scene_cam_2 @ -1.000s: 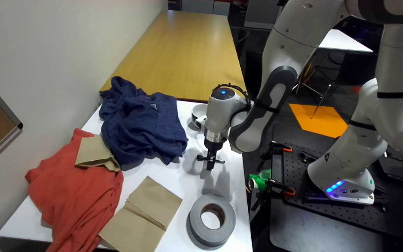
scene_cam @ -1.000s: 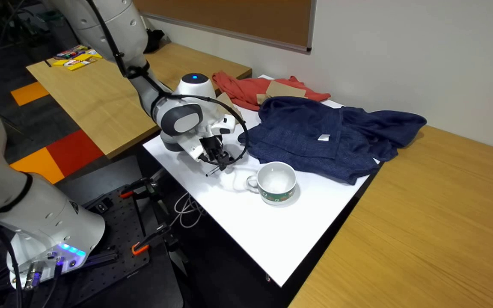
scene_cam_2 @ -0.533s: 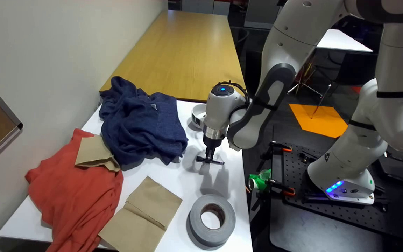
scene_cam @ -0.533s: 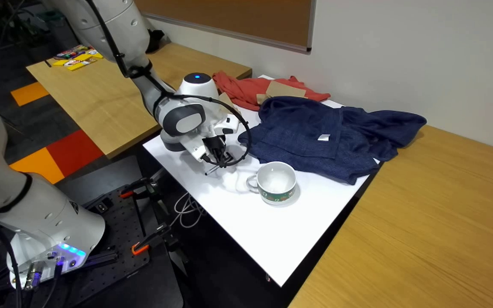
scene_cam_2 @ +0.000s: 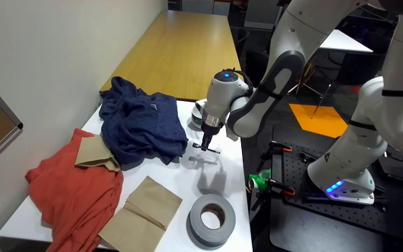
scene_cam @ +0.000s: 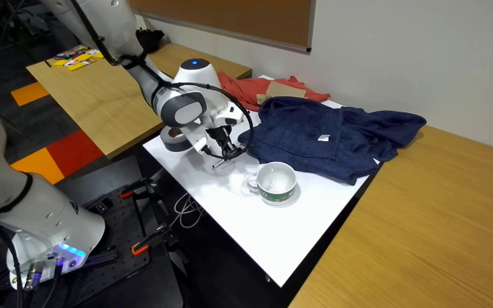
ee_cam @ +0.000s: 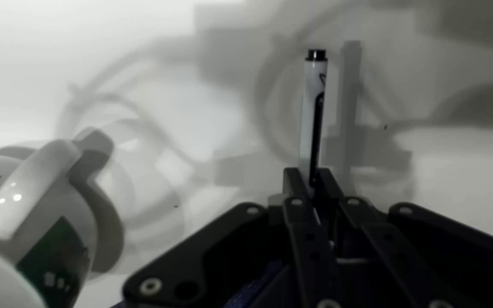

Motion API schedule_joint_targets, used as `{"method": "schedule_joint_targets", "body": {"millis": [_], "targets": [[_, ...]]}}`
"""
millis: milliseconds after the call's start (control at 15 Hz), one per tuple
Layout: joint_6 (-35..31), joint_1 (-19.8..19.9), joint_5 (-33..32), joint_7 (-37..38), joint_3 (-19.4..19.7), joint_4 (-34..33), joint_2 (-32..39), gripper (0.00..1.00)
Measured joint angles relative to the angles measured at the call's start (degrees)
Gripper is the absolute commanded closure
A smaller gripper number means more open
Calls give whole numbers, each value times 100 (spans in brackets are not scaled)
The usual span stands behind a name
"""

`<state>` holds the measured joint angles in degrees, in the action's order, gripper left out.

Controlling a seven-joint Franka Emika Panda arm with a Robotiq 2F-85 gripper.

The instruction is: Put the marker in the cup and put it back on the table

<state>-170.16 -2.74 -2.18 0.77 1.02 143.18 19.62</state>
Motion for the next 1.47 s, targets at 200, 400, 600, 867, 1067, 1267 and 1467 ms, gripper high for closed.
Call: {"method": "schedule_joint_targets", "body": {"millis": [200, 400, 600, 867, 1067, 1267, 1467], "targets": [[0, -407, -413, 613, 776, 41, -494, 97], [1, -731, -1105, 1411, 1514, 4, -829, 97], [1, -1072, -1895, 2344, 2203, -138, -1011, 97], [1, -1418, -2798, 3575, 2784, -448, -1007, 97], [1, -1731, -3636, 4650, 3222, -700, -881, 97], [1, -2036, -4385, 5675, 3623, -932, -644, 97], [1, -2307, -4929, 6504, 3925, -1067, -371, 97]]}}
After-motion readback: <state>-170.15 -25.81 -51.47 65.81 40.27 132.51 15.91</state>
